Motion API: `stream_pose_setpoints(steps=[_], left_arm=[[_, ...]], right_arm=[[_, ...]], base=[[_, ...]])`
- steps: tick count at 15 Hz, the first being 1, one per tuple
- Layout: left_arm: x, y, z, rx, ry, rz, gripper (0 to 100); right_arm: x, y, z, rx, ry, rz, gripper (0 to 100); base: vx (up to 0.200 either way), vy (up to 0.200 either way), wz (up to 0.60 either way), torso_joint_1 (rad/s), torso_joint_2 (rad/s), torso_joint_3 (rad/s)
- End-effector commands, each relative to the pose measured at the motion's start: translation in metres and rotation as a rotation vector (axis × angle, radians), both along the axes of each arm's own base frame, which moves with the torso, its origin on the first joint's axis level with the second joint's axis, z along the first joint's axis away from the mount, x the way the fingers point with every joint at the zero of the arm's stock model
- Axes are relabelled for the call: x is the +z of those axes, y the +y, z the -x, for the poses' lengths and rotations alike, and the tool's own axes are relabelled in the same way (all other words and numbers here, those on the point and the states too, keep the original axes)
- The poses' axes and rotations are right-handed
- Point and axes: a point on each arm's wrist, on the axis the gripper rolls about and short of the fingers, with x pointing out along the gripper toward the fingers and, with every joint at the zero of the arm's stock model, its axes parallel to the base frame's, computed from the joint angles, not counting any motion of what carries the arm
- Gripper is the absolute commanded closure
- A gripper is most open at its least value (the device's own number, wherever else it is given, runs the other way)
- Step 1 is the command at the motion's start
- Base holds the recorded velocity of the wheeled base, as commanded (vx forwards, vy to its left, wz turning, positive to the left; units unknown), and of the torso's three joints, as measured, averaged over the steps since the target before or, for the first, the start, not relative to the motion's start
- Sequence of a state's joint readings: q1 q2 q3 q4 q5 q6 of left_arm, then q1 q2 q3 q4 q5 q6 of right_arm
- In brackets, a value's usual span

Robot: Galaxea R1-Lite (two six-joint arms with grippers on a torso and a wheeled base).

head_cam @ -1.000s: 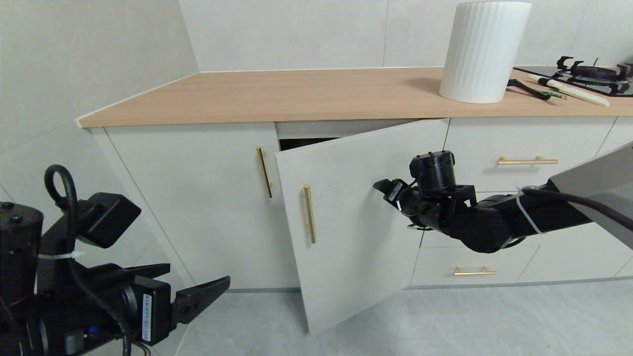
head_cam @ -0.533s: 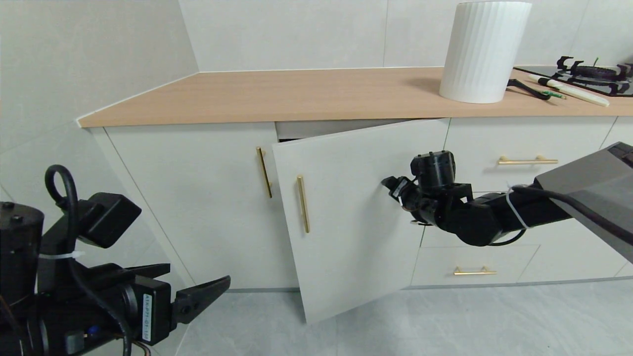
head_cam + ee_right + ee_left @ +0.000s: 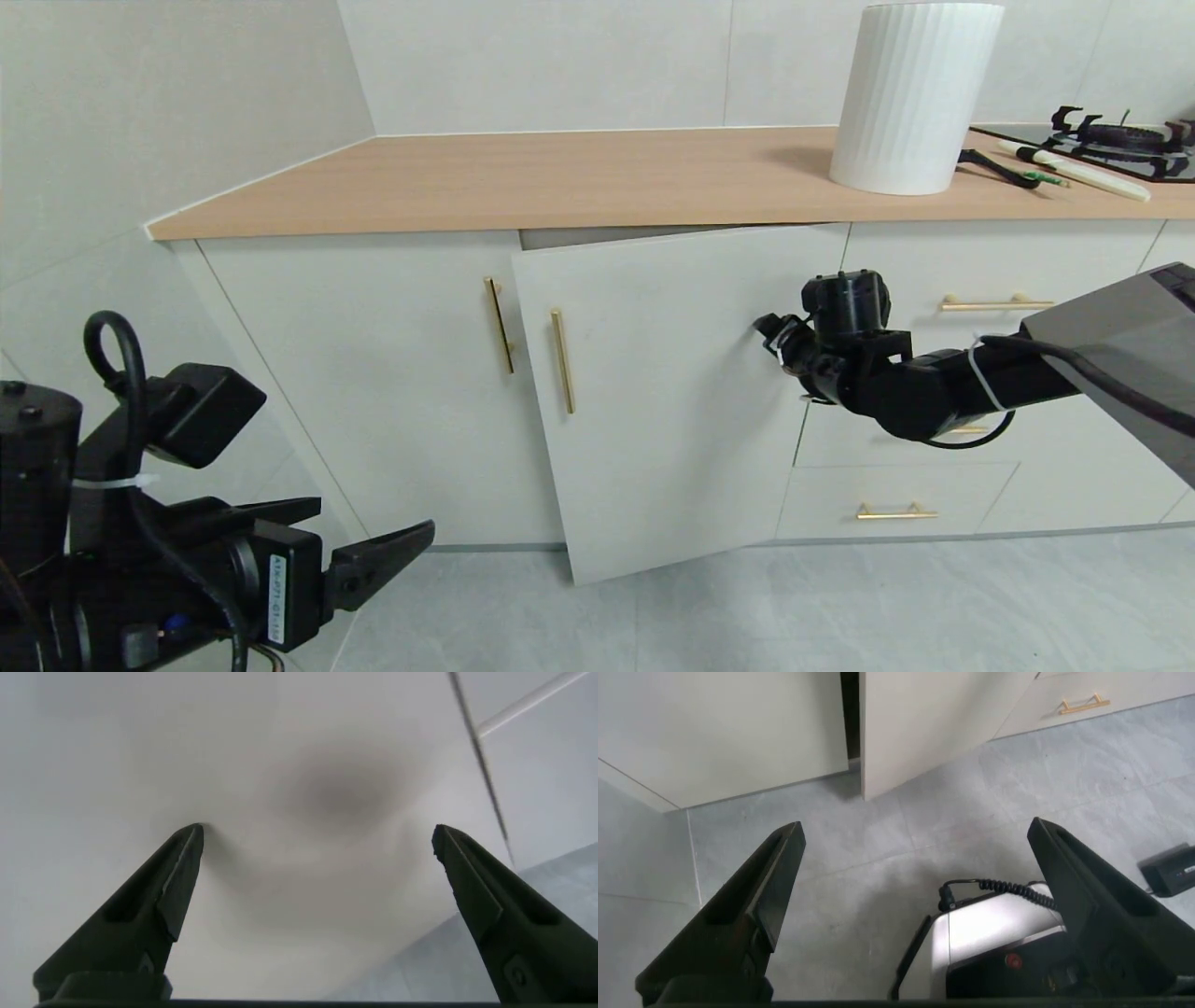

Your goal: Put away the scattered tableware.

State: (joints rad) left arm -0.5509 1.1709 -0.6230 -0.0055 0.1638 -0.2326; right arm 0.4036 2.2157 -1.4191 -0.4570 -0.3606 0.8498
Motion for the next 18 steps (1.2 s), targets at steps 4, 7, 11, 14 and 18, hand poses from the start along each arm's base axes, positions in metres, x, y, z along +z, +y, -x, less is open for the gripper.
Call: stream_pose_setpoints(steps=[4, 7, 11, 14, 18], left_arm=[[0.000, 0.000, 0.000, 0.002, -0.002, 0.001, 0], [0.000, 0.000, 0.000, 0.002, -0.002, 0.001, 0], [0.000, 0.000, 0.000, 0.001, -0.002, 0.002, 0], [0.000, 0.000, 0.000, 0.001, -0.002, 0.002, 0], [0.001, 0.001, 0.001, 0.001, -0.007, 0.005, 0]], right_arm=[[0.000, -0.011, -0.015, -0.070, -0.024, 0.003, 0], [0.001, -0.016, -0.022, -0.115, -0.042, 0.005, 0], [0.002, -0.019, -0.028, -0.155, -0.059, 0.004, 0], [0.004, -0.019, -0.028, -0.161, -0.065, -0.004, 0], [0.022, -0.014, 0.003, -0.085, -0.048, -0.007, 0]], base=[[0.000, 0.000, 0.00, 0.000, 0.00, 0.000], [0.000, 0.000, 0.00, 0.000, 0.00, 0.000], [0.000, 0.000, 0.00, 0.000, 0.00, 0.000], [0.000, 0.000, 0.00, 0.000, 0.00, 0.000], [0.000, 0.000, 0.00, 0.000, 0.00, 0.000]])
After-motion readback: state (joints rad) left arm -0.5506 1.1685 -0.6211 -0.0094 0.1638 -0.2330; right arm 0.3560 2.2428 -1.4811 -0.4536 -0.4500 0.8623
